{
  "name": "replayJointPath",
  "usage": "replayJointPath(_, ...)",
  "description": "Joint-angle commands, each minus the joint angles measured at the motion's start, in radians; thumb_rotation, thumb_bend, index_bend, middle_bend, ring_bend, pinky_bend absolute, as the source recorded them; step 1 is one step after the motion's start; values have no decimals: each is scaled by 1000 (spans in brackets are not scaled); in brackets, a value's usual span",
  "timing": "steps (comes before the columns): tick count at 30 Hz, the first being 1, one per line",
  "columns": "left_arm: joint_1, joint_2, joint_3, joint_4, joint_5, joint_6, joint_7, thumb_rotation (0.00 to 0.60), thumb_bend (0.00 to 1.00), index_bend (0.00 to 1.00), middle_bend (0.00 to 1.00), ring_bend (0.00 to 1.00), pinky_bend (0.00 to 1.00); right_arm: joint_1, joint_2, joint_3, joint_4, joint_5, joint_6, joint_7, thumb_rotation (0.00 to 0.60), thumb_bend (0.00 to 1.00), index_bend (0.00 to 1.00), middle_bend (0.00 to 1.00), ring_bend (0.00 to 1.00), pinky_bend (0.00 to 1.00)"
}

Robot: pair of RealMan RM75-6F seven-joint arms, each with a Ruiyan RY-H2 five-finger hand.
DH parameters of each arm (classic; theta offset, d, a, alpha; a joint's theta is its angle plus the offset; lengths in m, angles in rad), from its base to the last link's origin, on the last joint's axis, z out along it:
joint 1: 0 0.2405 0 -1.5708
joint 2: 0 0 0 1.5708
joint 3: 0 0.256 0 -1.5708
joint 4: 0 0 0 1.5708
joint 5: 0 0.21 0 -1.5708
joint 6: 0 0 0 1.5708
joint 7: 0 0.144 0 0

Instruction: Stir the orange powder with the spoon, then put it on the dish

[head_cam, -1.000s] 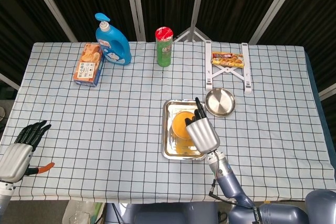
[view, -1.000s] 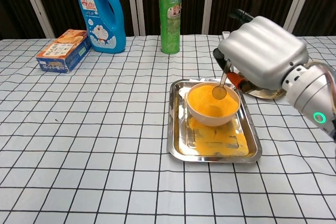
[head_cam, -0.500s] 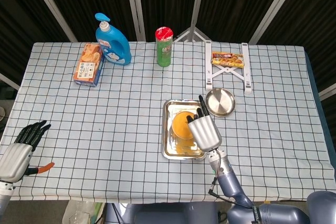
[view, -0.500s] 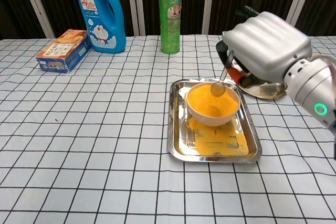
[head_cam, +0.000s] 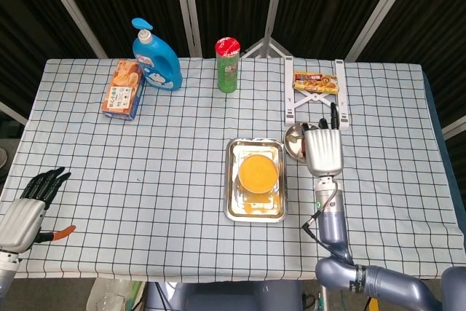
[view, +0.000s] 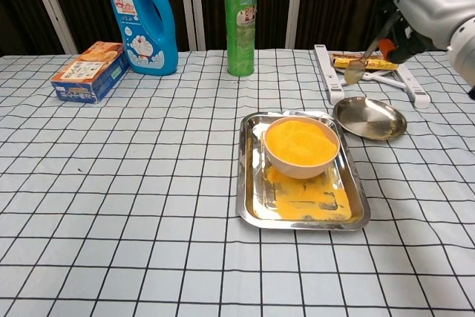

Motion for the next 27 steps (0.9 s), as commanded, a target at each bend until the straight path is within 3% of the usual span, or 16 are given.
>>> replayJointPath(1, -1, 1, 0, -2, -3, -4, 0, 600, 0, 0, 0, 0, 0, -12, -21, 49, 80, 120, -20, 62, 600, 841, 774, 697, 391, 0)
replayJointPath(9, -6, 3, -1, -10, -18, -23, -2, 600, 0, 0, 0, 0, 0, 5, -87, 63, 258, 242, -102, 155, 600, 841, 774, 697, 391, 0)
replayJointPath(20, -12, 6, -2, -21, -36, -45, -2, 600, 0, 0, 0, 0, 0, 43, -153, 71, 413, 296, -174, 241, 600, 842, 754, 697, 389, 0)
replayJointPath(23, -12, 6, -3, -23, -40, -48, -1, 600, 0, 0, 0, 0, 0, 47, -161, 67, 434, 323, -192, 231, 600, 839, 646, 641, 348, 0)
replayJointPath(27, -12, 7, -3, -25, -43, -50, 2, 600, 0, 0, 0, 0, 0, 51, -165, 68, 452, 350, -205, 226, 600, 700, 350, 407, 195, 0)
